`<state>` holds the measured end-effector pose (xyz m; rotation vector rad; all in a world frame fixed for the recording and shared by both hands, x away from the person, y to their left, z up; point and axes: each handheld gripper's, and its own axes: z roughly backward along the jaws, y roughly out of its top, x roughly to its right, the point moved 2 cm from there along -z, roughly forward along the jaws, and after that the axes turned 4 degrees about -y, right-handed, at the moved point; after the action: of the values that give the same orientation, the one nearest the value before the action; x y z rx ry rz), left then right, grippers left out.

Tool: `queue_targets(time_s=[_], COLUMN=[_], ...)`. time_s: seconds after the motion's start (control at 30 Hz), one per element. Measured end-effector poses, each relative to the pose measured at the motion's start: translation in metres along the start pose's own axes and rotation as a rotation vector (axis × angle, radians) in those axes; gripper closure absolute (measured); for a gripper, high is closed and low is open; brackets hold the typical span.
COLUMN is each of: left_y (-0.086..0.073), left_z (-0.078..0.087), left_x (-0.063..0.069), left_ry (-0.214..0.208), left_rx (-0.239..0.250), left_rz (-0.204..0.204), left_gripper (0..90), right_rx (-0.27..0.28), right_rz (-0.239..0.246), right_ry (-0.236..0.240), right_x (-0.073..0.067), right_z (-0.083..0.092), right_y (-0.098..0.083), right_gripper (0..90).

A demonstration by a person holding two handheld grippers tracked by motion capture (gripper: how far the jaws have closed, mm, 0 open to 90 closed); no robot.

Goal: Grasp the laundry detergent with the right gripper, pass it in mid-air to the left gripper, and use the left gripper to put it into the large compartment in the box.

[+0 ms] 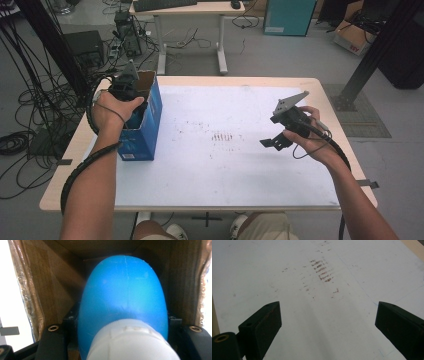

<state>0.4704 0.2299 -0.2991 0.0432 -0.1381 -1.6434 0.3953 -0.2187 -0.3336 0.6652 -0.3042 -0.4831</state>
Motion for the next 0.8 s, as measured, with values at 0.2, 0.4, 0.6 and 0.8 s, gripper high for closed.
queue_targets(time_s=[0.2,0.4,0.6,0.8], left_y=[-0.001,-0.002,-0.003,-0.005], left_z=[0.005,0.012,0.020,0.027], left_x=[0.001,0.002,0.003,0.005], left_ry=[0.019,0.025,0.025,0.025], left_rx=[-0.006,-0.017,-0.011,-0.013], left_rz=[-0.009,-0.027,-0.040,-0.053], left_gripper=[32.3,31.4,31.3,30.4], right_rx=[0.003,0.007,0.015,0.016], right_rz=[-0.003,0.001,0.010,0.005], right_ry=[-0.002,-0.002,-0.001,-0.002], right_x=[0.000,-0.001,-0.002,-0.001], right_z=[0.001,0.002,0.001,0.002], right_y=[0.001,0.003,0.005,0.006], right_gripper=[6.9,6.9,6.8,6.8])
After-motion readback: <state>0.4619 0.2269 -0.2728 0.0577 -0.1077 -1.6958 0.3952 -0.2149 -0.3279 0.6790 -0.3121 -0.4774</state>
